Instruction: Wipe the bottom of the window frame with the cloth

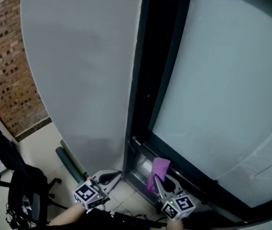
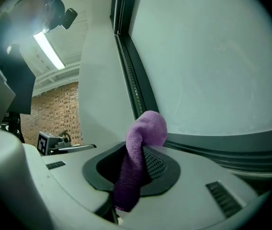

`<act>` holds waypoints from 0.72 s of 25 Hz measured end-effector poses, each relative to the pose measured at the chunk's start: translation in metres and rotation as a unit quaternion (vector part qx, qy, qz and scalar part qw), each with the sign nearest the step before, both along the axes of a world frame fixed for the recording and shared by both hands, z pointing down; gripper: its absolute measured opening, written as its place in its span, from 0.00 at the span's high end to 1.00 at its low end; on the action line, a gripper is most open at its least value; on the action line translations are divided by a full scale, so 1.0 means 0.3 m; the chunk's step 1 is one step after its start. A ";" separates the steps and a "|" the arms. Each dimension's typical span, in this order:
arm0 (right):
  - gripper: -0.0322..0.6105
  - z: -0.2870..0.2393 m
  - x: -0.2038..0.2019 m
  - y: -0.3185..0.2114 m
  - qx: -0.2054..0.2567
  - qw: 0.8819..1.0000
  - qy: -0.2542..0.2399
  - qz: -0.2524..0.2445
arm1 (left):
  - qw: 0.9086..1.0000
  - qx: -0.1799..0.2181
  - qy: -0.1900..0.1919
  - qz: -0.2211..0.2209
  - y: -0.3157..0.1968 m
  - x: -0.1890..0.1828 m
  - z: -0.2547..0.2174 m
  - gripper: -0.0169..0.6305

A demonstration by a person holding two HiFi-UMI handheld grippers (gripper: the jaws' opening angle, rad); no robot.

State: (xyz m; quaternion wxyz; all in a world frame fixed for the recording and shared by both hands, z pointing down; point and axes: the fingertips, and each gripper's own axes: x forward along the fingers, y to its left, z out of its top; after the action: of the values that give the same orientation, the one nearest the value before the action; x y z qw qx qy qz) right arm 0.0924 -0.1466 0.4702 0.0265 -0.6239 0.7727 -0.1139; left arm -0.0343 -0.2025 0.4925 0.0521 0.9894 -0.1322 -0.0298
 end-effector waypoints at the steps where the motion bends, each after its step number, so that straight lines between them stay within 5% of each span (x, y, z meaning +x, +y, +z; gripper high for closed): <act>1: 0.82 -0.001 0.003 0.005 0.006 1.000 0.005 0.012 | 1.000 0.003 0.000 0.002 -0.012 0.003 -0.007 0.97; 18: 0.82 -0.011 -0.052 -0.032 0.019 0.994 0.011 0.105 | 0.998 0.021 0.027 0.049 -0.166 -0.032 -0.063 0.97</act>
State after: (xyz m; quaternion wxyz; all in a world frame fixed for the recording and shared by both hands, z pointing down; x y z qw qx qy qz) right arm 0.0767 -0.1561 0.4668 0.0420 -0.7020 0.7054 -0.0889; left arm -0.0439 -0.2522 0.4738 0.0364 0.9944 -0.0811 -0.0569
